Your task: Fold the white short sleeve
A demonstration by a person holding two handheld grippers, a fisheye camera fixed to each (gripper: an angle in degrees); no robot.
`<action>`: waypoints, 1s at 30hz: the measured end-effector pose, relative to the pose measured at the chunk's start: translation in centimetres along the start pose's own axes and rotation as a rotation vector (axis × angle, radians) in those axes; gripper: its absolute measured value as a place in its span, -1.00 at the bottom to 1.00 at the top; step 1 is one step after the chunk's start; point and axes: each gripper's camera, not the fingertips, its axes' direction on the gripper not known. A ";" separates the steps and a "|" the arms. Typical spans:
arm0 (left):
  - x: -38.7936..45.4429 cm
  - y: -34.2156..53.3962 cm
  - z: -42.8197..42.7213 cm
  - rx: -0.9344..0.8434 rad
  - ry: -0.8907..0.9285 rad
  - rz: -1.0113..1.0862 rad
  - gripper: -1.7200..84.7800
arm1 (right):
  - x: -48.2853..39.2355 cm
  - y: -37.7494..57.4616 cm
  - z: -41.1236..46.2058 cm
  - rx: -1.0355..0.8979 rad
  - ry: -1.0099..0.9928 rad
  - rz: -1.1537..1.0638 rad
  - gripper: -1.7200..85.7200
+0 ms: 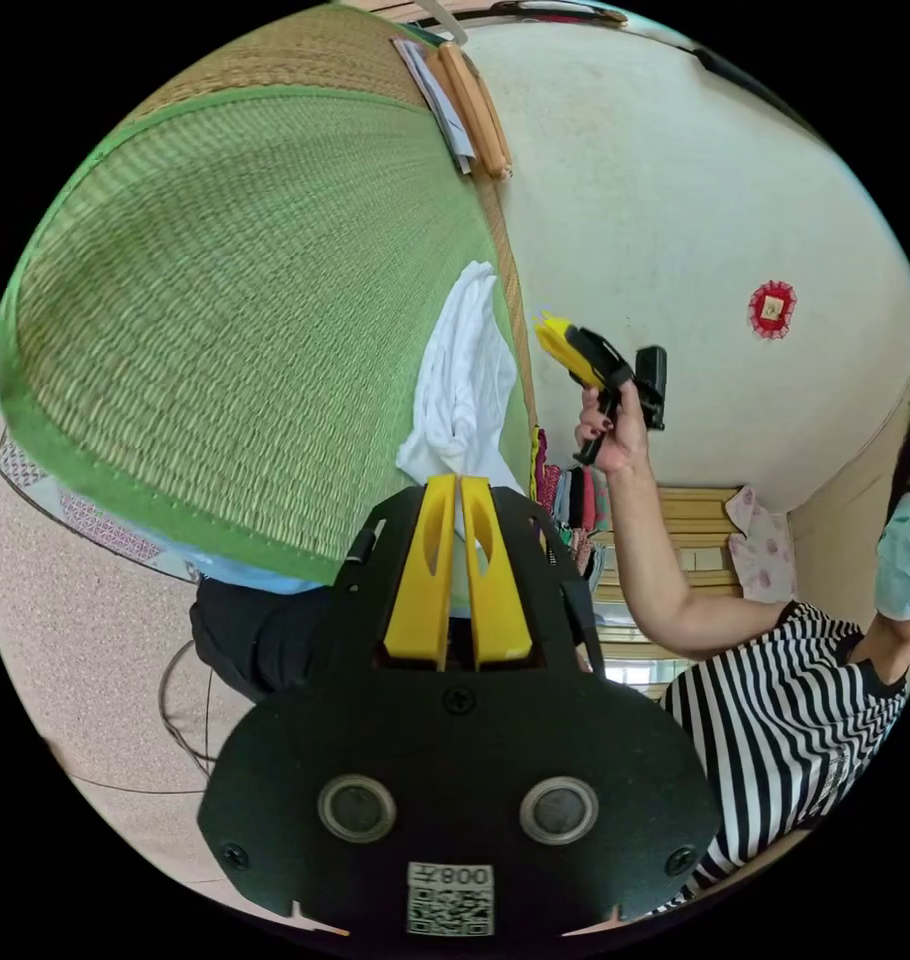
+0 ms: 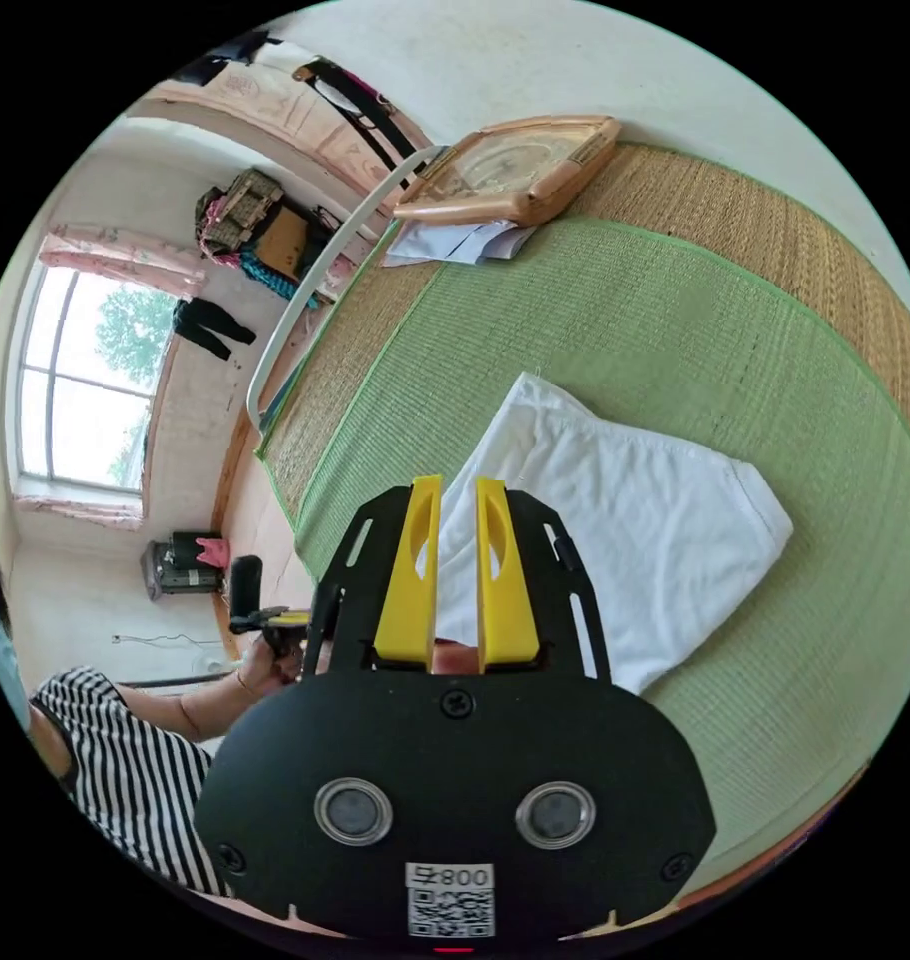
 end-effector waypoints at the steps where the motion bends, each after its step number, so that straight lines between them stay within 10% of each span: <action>1: 0.4 0.4 -0.4 0.010 0.000 0.010 -0.95 | -0.2 1.0 -0.1 -0.002 0.006 -0.006 -0.81; 12: 5.8 0.2 3.0 -0.066 -0.286 0.225 -0.96 | -4.2 19.8 1.9 -0.063 0.263 0.022 -0.77; 30: 8.2 3.2 6.5 -0.149 -0.476 0.229 -0.96 | -5.0 24.3 9.8 0.046 0.283 0.165 -0.84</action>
